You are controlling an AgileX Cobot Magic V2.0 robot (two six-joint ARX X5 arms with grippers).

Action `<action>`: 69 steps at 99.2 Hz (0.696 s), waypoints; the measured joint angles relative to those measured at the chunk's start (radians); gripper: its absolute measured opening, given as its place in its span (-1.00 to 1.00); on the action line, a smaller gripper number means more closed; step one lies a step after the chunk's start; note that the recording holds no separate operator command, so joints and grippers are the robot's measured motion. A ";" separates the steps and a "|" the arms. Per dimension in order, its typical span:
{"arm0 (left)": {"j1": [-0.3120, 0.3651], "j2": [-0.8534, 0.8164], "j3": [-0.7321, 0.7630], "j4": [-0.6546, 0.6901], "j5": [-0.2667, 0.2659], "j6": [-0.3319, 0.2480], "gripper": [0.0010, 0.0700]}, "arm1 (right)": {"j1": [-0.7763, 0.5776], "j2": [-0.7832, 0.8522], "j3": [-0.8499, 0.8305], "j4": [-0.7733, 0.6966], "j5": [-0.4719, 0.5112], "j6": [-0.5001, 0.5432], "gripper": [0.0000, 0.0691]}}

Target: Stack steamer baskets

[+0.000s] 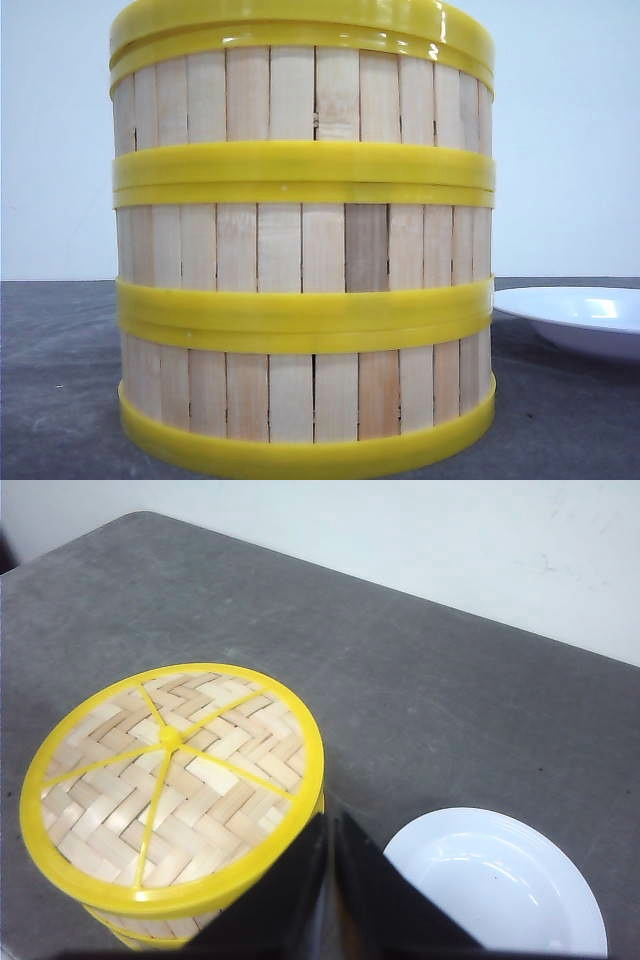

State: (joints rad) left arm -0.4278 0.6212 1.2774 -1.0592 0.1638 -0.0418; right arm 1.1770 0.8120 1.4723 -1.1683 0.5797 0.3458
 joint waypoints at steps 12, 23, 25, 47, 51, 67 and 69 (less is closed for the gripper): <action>0.000 0.000 0.000 0.000 0.000 0.000 -0.94 | 0.000 0.000 0.000 0.000 0.000 0.000 -0.98; 0.000 0.000 0.000 0.000 0.000 0.000 -0.94 | 0.000 0.000 0.000 0.000 0.000 0.000 -0.98; 0.000 0.000 0.000 0.000 0.000 0.000 -0.94 | 0.000 0.000 0.000 0.000 0.000 0.000 -0.98; 0.029 -0.007 0.000 0.003 -0.011 0.054 -0.94 | 0.000 0.000 0.000 0.002 0.000 0.000 -0.98; 0.047 -0.011 -0.005 0.020 -0.011 0.068 -0.94 | 0.000 0.000 0.000 0.002 0.000 0.000 -0.98; 0.153 -0.078 -0.129 0.221 -0.012 0.091 -0.94 | 0.000 0.000 0.000 0.003 0.000 0.000 -0.98; 0.167 -0.090 -0.156 0.249 -0.013 0.093 -0.94 | 0.000 0.000 0.000 0.003 0.000 0.000 -0.98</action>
State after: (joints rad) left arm -0.2607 0.5308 1.1217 -0.8104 0.1513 0.0513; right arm 1.1770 0.8120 1.4723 -1.1652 0.5797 0.3458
